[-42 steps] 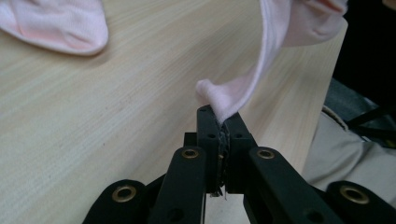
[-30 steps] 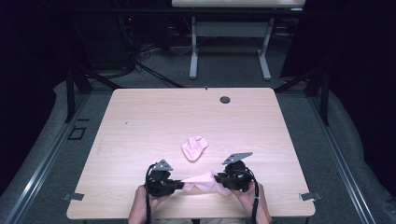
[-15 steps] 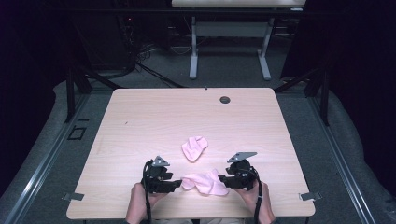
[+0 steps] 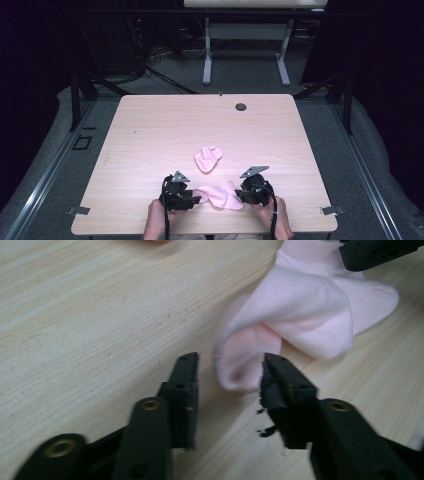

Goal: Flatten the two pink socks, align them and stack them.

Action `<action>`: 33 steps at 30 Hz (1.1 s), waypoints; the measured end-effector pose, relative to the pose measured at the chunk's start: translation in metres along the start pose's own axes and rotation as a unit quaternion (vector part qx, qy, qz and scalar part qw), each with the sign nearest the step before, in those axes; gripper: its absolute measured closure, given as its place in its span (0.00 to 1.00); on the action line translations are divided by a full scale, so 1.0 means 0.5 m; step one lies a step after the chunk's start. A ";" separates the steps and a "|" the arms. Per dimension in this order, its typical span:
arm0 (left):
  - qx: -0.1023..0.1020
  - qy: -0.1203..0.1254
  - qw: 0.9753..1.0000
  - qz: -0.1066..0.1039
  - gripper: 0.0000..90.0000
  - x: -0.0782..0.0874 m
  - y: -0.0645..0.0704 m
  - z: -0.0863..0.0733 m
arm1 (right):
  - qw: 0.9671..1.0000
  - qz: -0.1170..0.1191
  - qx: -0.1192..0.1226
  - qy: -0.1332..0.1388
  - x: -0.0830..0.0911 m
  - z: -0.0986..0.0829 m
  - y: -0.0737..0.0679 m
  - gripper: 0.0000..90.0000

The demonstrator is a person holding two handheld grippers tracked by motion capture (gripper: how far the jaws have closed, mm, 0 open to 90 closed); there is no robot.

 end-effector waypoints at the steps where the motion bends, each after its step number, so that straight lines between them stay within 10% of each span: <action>1: 0.000 0.000 1.000 0.000 0.79 0.000 0.000 0.000 | 1.000 0.000 0.000 0.000 0.000 0.000 0.000 0.79; 4: -0.003 0.002 1.000 -0.026 0.97 -0.003 0.001 0.000 | 1.000 0.001 0.005 -0.001 -0.003 -0.006 0.000 0.90; 13: -0.011 -0.029 0.996 -0.080 0.98 0.041 -0.030 0.007 | 1.000 -0.016 0.001 0.005 0.006 -0.013 -0.005 0.96; 22: 0.002 -0.025 1.000 -0.001 0.72 0.062 -0.067 0.008 | 0.999 -0.048 -0.007 0.006 0.005 -0.016 -0.007 0.94; 26: -0.004 -0.006 1.000 0.007 0.59 0.071 -0.050 0.007 | 0.999 -0.047 -0.009 0.014 0.013 -0.016 -0.007 0.88; 33: -0.027 -0.034 0.999 -0.022 0.68 0.033 -0.016 0.002 | 0.999 -0.031 -0.014 0.004 0.010 -0.022 0.000 0.86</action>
Point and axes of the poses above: each handheld gripper's, and its own axes: x roughly backward along the jaws, z roughly out of its top, y roughly to its right, the point moved 3 cm from there along -x, roughly forward along the jaws, and after that the axes turned 14 degrees about z, right-handed, at the moved point
